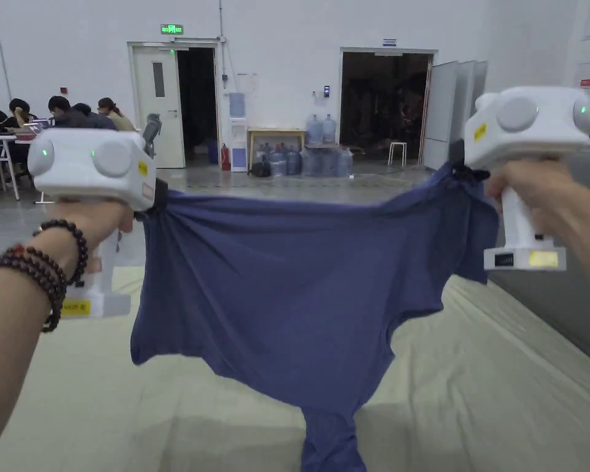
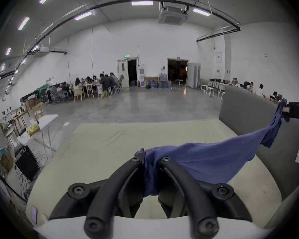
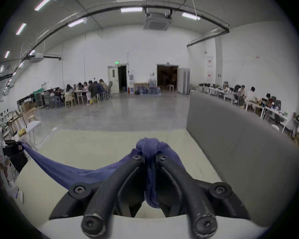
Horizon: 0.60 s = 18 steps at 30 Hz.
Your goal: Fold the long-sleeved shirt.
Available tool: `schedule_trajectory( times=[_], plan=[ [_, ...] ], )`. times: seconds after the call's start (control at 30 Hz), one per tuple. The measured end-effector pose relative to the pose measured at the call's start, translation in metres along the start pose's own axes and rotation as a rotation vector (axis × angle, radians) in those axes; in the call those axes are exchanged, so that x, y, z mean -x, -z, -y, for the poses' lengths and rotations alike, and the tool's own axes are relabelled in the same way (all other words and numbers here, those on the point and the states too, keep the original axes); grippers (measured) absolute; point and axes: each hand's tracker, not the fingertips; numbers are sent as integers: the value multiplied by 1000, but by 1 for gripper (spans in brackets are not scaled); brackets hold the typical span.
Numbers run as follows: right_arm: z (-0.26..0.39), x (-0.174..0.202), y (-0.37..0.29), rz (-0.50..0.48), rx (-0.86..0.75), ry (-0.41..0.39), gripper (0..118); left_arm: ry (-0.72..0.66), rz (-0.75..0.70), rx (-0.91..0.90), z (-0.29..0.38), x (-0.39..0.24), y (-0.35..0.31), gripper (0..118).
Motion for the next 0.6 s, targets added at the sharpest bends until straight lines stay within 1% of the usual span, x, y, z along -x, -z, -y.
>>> schedule_trajectory(
  times=[0.1, 0.17, 0.2, 0.27, 0.33, 0.47, 0.53, 0.6],
  plan=[
    [36, -6, 14, -12, 43, 13, 6, 11, 3, 35, 30, 0, 17, 6],
    [57, -10, 6, -15, 63, 17, 6, -3, 25, 53, 47, 4, 13, 6],
    [71, -12, -5, -35, 64, 7, 6, -17, 41, 46, 59, 7, 6, 6],
    [93, -17, -25, -48, 72, -51, 6, -7, 57, 53, 81, 11, -11, 6],
    [126, -23, -55, -63, 83, -79, 6, 38, 66, 58, 111, 15, -34, 6],
    [198, -39, -98, -113, 141, -136, 6, 55, 110, 122, 185, 20, -74, 6],
    [240, -46, -129, -133, 165, -157, 6, 112, 123, 155, 229, 17, -98, 6],
    [285, -51, -146, -166, 235, -216, 6, 207, 104, 200, 276, 13, -120, 6]
  ],
)
